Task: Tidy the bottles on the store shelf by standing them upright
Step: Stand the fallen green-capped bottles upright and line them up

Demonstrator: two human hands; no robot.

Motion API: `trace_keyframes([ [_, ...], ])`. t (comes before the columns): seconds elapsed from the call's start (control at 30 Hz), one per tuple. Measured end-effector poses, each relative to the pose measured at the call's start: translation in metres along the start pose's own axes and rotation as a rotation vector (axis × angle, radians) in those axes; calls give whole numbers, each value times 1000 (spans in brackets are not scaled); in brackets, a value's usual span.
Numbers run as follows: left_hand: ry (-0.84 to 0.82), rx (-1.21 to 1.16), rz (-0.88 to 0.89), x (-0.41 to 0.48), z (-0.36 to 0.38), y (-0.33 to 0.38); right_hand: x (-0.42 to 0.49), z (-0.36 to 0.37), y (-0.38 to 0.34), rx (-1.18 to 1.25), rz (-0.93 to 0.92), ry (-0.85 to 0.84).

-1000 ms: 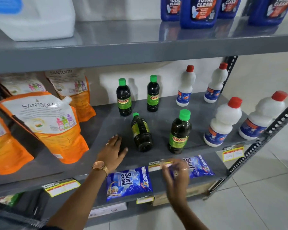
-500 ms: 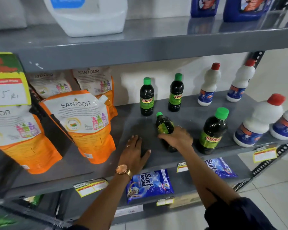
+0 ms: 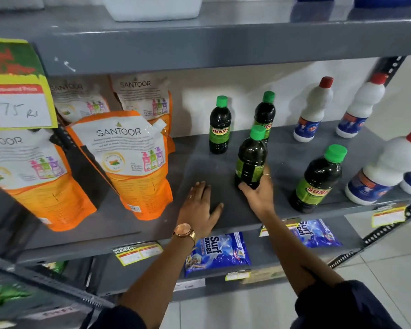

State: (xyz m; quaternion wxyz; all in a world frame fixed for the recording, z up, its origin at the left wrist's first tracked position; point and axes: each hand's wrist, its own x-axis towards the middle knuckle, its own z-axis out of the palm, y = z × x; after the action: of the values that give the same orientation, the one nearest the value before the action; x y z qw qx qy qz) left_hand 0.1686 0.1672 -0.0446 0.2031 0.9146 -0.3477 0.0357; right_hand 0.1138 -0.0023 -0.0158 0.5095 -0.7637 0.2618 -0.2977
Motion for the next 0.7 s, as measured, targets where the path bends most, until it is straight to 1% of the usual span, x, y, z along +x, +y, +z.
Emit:
trace_keyframes([
  [0.1, 8, 4, -2, -1, 0, 1, -7, -4, 0, -90, -37, 15],
  [0.2, -6, 11, -7, 0, -1, 3, -4, 5, -6, -124, 30, 63],
  [0.27, -16, 4, -12, 0, -2, 3, -3, 12, -7, -180, 40, 21],
  [0.33, -21, 3, -19, -1, -3, 4, -4, 12, -1, -142, 38, -39],
  [0.4, -25, 4, -24, -3, -3, 4, -6, 6, 4, -96, 39, -50],
  [0.47, -27, 6, -32, -3, -3, 4, -6, 3, 1, -95, 15, 1],
  [0.57, -33, 9, -35, -2, -3, 4, -1, 12, -2, -217, 42, 67],
  [0.63, -39, 11, -30, -2, -3, 4, -2, 15, -2, -225, 36, 32],
  [0.7, -35, 17, -26, -3, -3, 4, -3, 8, 2, -127, 2, -67],
])
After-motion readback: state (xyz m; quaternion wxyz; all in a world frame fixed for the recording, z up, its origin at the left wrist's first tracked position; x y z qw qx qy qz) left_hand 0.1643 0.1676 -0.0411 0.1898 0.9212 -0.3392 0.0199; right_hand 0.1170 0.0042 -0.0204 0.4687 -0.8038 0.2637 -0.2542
